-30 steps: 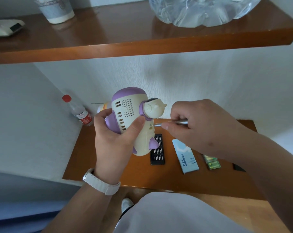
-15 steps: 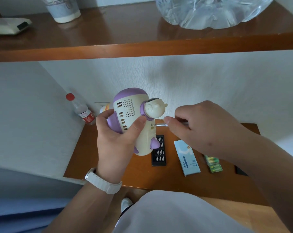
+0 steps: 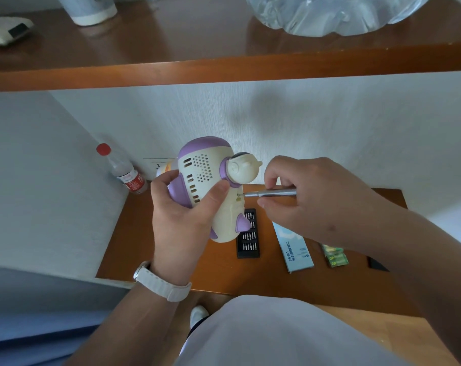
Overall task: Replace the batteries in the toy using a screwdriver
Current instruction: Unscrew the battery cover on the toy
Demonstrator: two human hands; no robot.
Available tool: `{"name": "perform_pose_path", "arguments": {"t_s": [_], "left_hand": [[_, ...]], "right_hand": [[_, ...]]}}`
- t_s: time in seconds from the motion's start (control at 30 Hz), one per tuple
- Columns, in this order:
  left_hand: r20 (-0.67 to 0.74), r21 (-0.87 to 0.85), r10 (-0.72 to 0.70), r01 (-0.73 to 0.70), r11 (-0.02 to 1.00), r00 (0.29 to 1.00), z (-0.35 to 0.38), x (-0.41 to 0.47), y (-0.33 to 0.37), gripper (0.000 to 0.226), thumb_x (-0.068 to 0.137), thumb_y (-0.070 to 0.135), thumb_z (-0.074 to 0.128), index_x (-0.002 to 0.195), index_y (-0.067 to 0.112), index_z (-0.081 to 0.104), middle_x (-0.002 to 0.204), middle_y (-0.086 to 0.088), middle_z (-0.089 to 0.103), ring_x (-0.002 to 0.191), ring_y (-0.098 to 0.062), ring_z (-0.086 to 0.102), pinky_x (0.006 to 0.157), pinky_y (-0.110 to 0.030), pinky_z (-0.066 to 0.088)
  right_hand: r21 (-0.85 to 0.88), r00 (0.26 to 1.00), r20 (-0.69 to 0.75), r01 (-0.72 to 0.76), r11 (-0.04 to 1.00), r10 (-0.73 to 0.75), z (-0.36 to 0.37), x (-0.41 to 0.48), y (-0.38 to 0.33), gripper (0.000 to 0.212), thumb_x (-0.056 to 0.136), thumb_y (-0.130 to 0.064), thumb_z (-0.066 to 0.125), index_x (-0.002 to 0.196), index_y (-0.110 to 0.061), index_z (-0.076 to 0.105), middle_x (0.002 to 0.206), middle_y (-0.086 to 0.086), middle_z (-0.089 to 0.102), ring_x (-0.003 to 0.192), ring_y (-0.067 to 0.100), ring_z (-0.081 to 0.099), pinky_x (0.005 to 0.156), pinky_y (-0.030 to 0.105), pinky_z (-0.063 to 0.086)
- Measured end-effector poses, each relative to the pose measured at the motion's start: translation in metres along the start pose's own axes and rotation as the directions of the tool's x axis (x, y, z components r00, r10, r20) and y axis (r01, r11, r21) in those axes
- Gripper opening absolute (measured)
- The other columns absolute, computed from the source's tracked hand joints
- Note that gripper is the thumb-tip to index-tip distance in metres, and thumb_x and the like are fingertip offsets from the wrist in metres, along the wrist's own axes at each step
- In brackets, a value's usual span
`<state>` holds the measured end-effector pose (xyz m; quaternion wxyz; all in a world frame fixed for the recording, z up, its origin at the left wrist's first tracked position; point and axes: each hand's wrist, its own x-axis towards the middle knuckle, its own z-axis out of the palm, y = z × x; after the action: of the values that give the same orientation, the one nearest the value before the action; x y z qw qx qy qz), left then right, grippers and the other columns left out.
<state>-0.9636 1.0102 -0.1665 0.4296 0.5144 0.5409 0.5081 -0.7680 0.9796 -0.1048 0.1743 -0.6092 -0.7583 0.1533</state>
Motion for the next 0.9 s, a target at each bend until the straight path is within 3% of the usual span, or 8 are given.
{"name": "perform_pose_path", "arguments": {"t_s": [0.1, 0.23, 0.3, 0.4, 0.6, 0.73, 0.8, 0.9], "left_hand": [[-0.003, 0.021, 0.008, -0.008, 1.000, 1.000, -0.003, 0.004, -0.003, 0.062, 0.058, 0.055, 0.079, 0.107, 0.042, 0.042, 0.093, 0.033, 0.067, 0.089, 0.004, 0.070, 0.060, -0.016, 0.057], [0.001, 0.060, 0.008, -0.008, 0.998, 1.000, -0.009, 0.011, -0.007, 0.061, 0.058, 0.059, 0.077, 0.106, 0.045, 0.041, 0.092, 0.038, 0.063, 0.089, 0.010, 0.067, 0.058, -0.013, 0.055], [0.006, 0.079, 0.002, -0.002, 0.997, 1.000, -0.012, 0.015, -0.010, 0.062, 0.056, 0.063, 0.076, 0.105, 0.047, 0.040, 0.091, 0.040, 0.061, 0.088, 0.013, 0.065, 0.057, -0.011, 0.054], [0.010, 0.104, -0.017, 0.015, 0.994, 1.000, -0.021, 0.024, -0.013, 0.065, 0.052, 0.067, 0.074, 0.105, 0.049, 0.040, 0.090, 0.042, 0.059, 0.089, 0.015, 0.063, 0.056, -0.010, 0.053], [0.028, 0.103, -0.067, 0.064, 0.993, 0.997, -0.046, 0.044, -0.021, 0.062, 0.054, 0.062, 0.075, 0.102, 0.049, 0.040, 0.088, 0.041, 0.060, 0.086, 0.016, 0.062, 0.053, -0.009, 0.051], [0.026, 0.111, -0.094, 0.090, 0.990, 0.995, -0.068, 0.058, -0.029, 0.062, 0.054, 0.062, 0.075, 0.104, 0.048, 0.041, 0.097, 0.023, 0.061, 0.090, 0.012, 0.063, 0.054, -0.010, 0.052], [0.032, 0.111, -0.095, 0.091, 0.990, 0.995, -0.078, 0.064, -0.033, 0.067, 0.053, 0.064, 0.074, 0.108, 0.045, 0.041, 0.102, 0.021, 0.060, 0.090, 0.012, 0.063, 0.055, -0.010, 0.052], [0.032, 0.107, -0.105, 0.101, 0.989, 0.994, -0.093, 0.072, -0.042, 0.081, 0.053, 0.063, 0.076, 0.120, 0.033, 0.044, 0.107, 0.016, 0.064, 0.090, -0.004, 0.069, 0.059, -0.016, 0.057]], "right_hand": [[0.010, 0.999, 0.000, -0.051, 0.999, 0.051, 0.004, 0.002, 0.001, 0.031, 0.087, -0.056, 0.042, 0.078, -0.029, 0.054, 0.051, -0.005, 0.050, 0.043, 0.009, 0.044, 0.044, 0.016, 0.026], [0.023, 0.998, -0.012, -0.066, 0.998, 0.066, 0.013, 0.007, 0.002, 0.040, 0.091, -0.049, 0.039, 0.065, -0.020, 0.049, 0.048, -0.004, 0.041, 0.041, 0.012, 0.035, 0.039, 0.020, 0.031], [0.016, 0.998, -0.014, -0.066, 0.998, 0.066, 0.017, 0.010, 0.000, 0.037, 0.092, -0.047, 0.041, 0.068, -0.019, 0.051, 0.050, -0.003, 0.044, 0.041, 0.012, 0.035, 0.041, 0.019, 0.034], [0.013, 0.998, 0.004, -0.067, 0.998, 0.067, 0.021, 0.015, -0.007, 0.028, 0.088, -0.051, 0.041, 0.078, -0.028, 0.054, 0.056, -0.007, 0.053, 0.046, 0.010, 0.048, 0.041, 0.013, 0.029], [0.104, 0.997, -0.008, -0.074, 0.992, 0.075, 0.035, 0.030, -0.028, 0.015, 0.088, -0.044, 0.050, 0.081, -0.031, 0.052, 0.056, -0.007, 0.054, 0.051, 0.009, 0.054, 0.042, 0.017, 0.040], [0.190, 0.994, -0.001, -0.109, 0.976, 0.111, 0.046, 0.039, -0.046, 0.015, 0.087, -0.044, 0.051, 0.081, -0.031, 0.053, 0.060, -0.006, 0.059, 0.068, 0.006, 0.058, 0.055, 0.014, 0.045], [0.241, 0.991, -0.008, -0.126, 0.962, 0.132, 0.051, 0.043, -0.052, 0.014, 0.084, -0.045, 0.050, 0.079, -0.032, 0.052, 0.061, -0.007, 0.061, 0.063, 0.008, 0.059, 0.049, 0.016, 0.045], [0.310, 0.987, -0.028, -0.140, 0.940, 0.156, 0.064, 0.047, -0.056, 0.012, 0.085, -0.041, 0.055, 0.080, -0.031, 0.056, 0.062, -0.007, 0.060, 0.051, 0.009, 0.056, 0.042, 0.020, 0.042]]}}
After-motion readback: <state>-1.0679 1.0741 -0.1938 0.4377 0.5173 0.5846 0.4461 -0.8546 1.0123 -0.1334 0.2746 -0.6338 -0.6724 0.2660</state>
